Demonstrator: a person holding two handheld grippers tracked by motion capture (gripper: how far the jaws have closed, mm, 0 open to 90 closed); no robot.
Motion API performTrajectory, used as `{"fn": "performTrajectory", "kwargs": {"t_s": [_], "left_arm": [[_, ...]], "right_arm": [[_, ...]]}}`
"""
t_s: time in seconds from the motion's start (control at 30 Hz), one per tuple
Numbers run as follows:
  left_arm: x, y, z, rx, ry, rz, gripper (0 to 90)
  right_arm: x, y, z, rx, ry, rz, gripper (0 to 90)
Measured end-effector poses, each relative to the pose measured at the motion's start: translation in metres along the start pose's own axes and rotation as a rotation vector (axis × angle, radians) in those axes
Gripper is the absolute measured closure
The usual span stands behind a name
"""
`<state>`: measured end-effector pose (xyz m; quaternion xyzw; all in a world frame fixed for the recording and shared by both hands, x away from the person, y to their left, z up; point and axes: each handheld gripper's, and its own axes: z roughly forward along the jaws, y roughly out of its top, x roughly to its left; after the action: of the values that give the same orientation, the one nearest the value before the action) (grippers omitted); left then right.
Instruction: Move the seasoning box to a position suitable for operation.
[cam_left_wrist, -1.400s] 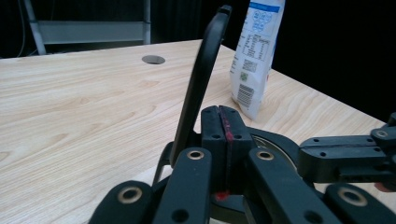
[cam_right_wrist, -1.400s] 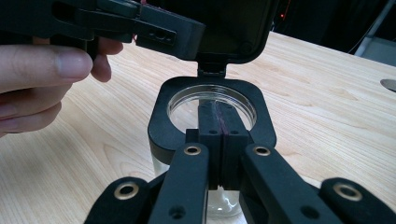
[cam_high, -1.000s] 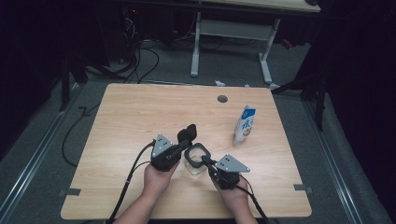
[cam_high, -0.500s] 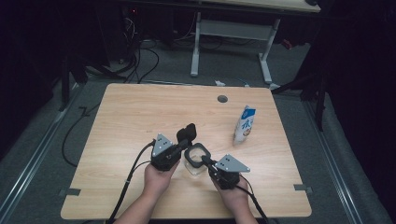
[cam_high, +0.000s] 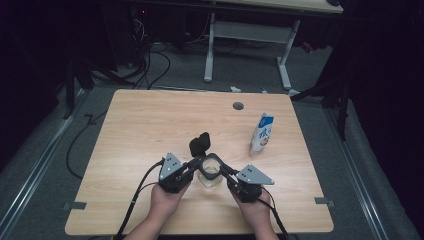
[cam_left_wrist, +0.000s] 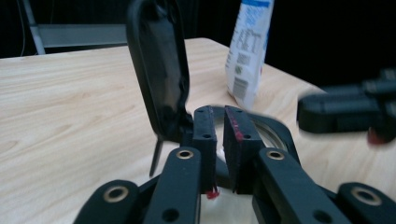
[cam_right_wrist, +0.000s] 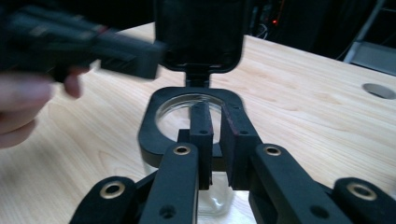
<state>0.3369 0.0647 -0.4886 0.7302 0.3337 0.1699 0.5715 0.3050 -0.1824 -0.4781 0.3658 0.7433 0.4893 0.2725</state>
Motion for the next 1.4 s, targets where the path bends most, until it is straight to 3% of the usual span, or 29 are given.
{"fn": "performTrajectory", "kwargs": {"t_s": [0.2,0.47,0.8,0.97,1.07,1.23,1.4], "left_arm": [[0.001,-0.022,-0.012,0.051,-0.008,0.027,78.4],[0.002,-0.040,-0.007,0.078,-0.031,0.053,75.2],[-0.002,-0.042,-0.007,0.071,-0.070,0.079,74.2],[-0.005,-0.043,-0.007,0.071,-0.092,0.099,71.7],[-0.003,-0.043,-0.006,0.078,-0.099,0.089,69.1],[-0.003,-0.043,-0.006,0.084,-0.103,0.089,66.4],[-0.003,-0.043,-0.006,0.083,-0.101,0.082,65.5]], "right_arm": [[-0.011,-0.004,-0.008,-0.002,-0.035,0.020,79.2],[-0.027,-0.013,-0.015,0.010,-0.124,0.055,72.2],[-0.052,-0.029,-0.008,0.077,-0.276,0.110,66.2],[-0.068,-0.029,0.005,0.130,-0.346,0.103,61.9],[-0.078,-0.030,0.012,0.146,-0.373,0.118,61.7],[-0.094,-0.025,0.020,0.152,-0.375,0.186,62.0],[-0.100,-0.020,0.030,0.167,-0.395,0.197,63.6]]}}
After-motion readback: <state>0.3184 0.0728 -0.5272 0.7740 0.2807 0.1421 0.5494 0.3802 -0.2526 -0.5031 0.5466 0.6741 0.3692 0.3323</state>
